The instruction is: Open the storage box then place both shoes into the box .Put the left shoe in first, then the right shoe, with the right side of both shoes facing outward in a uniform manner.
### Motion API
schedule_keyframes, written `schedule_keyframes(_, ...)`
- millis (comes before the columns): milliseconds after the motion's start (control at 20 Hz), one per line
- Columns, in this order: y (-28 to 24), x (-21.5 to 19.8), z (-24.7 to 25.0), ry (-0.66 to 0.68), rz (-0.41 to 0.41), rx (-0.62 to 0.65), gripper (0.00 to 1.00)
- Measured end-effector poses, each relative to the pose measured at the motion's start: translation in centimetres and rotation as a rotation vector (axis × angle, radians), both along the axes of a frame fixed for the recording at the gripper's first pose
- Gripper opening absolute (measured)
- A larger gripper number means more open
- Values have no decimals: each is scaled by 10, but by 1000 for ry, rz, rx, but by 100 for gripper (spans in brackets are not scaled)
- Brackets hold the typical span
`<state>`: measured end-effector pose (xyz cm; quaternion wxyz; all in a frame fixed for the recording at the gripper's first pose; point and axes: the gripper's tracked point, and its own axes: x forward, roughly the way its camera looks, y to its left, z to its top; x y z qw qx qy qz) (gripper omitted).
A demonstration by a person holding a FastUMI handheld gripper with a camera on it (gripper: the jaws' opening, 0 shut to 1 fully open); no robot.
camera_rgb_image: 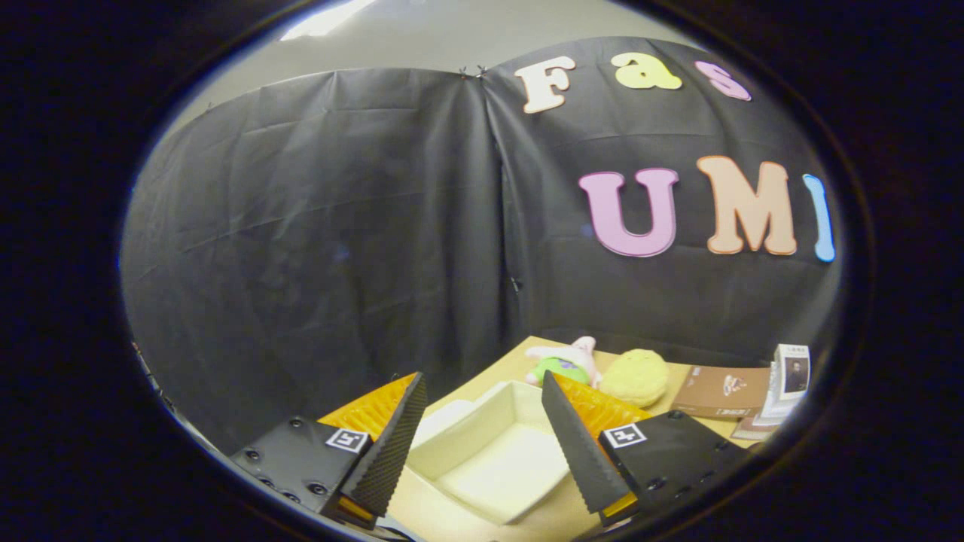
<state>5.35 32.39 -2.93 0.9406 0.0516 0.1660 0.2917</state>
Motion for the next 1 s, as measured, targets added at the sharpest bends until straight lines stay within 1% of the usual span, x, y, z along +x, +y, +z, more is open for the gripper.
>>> schedule_keyframes(350, -95, 4, -21, 6, -154, -33, 97)
schedule_keyframes(500, -126, 4, -32, 15, -207, -53, 97)
schedule_keyframes(750, -175, 0, -59, 34, -273, -112, 97)
schedule_keyframes(1000, -217, -11, -106, 111, -324, -167, 97)
